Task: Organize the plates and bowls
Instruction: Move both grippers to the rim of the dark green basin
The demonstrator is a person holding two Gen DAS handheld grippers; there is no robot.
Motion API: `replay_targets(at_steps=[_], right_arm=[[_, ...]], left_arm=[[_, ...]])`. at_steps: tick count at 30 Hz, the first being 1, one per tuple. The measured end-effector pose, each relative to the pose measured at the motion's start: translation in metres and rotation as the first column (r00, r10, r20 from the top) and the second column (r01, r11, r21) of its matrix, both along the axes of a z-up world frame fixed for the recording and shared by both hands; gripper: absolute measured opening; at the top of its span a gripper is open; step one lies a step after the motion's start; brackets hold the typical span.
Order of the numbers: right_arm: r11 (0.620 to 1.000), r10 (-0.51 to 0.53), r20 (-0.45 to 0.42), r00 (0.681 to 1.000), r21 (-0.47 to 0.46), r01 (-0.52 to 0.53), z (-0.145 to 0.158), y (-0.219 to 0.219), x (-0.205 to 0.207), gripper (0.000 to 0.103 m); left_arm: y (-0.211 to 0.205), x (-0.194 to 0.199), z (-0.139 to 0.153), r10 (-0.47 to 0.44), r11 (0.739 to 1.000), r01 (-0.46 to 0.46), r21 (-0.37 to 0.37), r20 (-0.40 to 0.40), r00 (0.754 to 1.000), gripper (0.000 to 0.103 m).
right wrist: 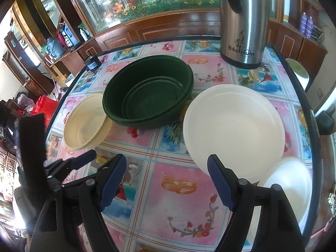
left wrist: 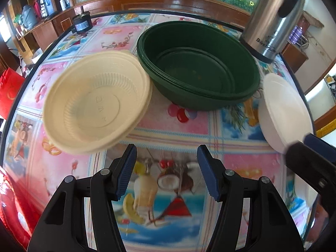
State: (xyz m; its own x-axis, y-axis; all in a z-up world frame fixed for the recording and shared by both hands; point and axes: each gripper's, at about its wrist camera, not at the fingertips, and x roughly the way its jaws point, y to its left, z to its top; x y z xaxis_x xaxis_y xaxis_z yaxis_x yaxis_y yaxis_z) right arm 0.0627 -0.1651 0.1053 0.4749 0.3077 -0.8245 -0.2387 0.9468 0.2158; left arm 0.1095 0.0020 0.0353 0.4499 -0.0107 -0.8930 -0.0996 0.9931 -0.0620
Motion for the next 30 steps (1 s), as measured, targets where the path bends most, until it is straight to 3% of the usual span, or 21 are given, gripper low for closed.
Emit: replay_targets(at_steps=[5, 11, 30], right_arm=[[1.000, -0.006, -0.001, 1.000, 0.006, 0.006, 0.000, -0.005, 0.003, 0.080], [1.000, -0.001, -0.004, 1.000, 0.011, 0.001, -0.001, -0.005, 0.007, 0.080], [1.000, 0.024, 0.028, 0.999, 0.011, -0.025, 0.009, 0.003, 0.020, 0.080]], left_arm=[[0.031, 0.020, -0.010, 0.083, 0.995, -0.082, 0.048, -0.016, 0.996, 0.060], [0.067, 0.021, 0.008, 0.156, 0.986, -0.158, 0.052, 0.028, 0.987, 0.060], [0.029, 0.018, 0.035, 0.091, 0.996, -0.091, 0.008, 0.074, 0.993, 0.060]])
